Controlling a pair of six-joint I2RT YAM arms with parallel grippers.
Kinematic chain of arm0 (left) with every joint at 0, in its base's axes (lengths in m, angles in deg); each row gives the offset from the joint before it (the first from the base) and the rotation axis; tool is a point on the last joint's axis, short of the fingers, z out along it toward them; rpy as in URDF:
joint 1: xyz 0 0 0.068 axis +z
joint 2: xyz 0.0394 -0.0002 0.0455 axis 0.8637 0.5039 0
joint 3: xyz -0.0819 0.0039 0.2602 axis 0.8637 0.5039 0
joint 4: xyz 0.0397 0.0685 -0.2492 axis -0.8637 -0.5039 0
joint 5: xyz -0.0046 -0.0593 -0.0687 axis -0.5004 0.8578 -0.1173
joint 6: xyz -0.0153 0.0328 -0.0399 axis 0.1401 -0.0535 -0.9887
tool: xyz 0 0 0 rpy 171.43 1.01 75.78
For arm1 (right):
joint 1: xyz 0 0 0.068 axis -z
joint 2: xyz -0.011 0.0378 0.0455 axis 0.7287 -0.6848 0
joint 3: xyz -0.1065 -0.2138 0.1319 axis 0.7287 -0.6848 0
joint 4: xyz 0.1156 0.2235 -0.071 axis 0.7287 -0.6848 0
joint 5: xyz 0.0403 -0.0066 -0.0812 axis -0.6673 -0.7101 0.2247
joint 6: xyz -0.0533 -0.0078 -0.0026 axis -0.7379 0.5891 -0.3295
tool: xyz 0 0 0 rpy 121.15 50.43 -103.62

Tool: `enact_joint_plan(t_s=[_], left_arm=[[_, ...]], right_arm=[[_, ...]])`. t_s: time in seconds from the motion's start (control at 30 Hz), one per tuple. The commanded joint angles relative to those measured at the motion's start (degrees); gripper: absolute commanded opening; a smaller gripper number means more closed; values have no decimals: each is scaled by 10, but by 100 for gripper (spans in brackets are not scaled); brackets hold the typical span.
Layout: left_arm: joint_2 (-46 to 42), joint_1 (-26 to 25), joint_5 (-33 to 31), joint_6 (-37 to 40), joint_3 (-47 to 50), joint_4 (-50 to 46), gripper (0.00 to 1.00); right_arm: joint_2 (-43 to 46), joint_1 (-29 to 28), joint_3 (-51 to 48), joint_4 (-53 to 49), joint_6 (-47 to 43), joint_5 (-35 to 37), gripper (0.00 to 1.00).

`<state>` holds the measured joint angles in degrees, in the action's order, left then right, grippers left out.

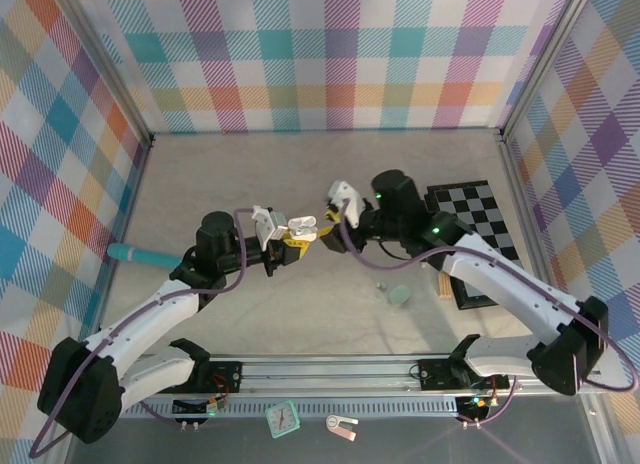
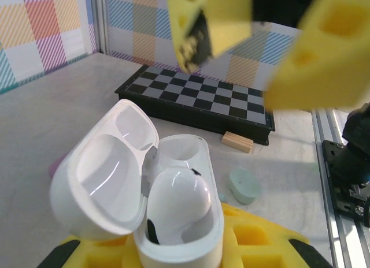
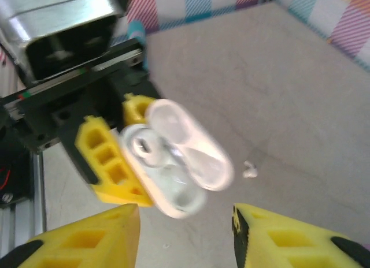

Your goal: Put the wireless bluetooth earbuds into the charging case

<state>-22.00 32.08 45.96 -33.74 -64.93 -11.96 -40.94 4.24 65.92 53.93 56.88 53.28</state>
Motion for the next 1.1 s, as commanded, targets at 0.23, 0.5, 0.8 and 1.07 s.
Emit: enact_joint_plan(t_s=[0.23, 0.5, 0.8, 1.07], left_arm=[[-84, 5, -9, 17, 21, -29, 4], [-124, 4, 4, 27, 30, -35, 4], [-120, 4, 13, 31, 34, -29, 4], [-118, 4, 21, 29, 34, -28, 4]], right_arm=[[-112, 143, -12, 131, 300, -37, 56], [-352, 130, 96, 107, 391, -88, 53], [-545, 70, 291, 10, 325, -108, 49], [-657, 51, 431, -64, 263, -122, 48]])
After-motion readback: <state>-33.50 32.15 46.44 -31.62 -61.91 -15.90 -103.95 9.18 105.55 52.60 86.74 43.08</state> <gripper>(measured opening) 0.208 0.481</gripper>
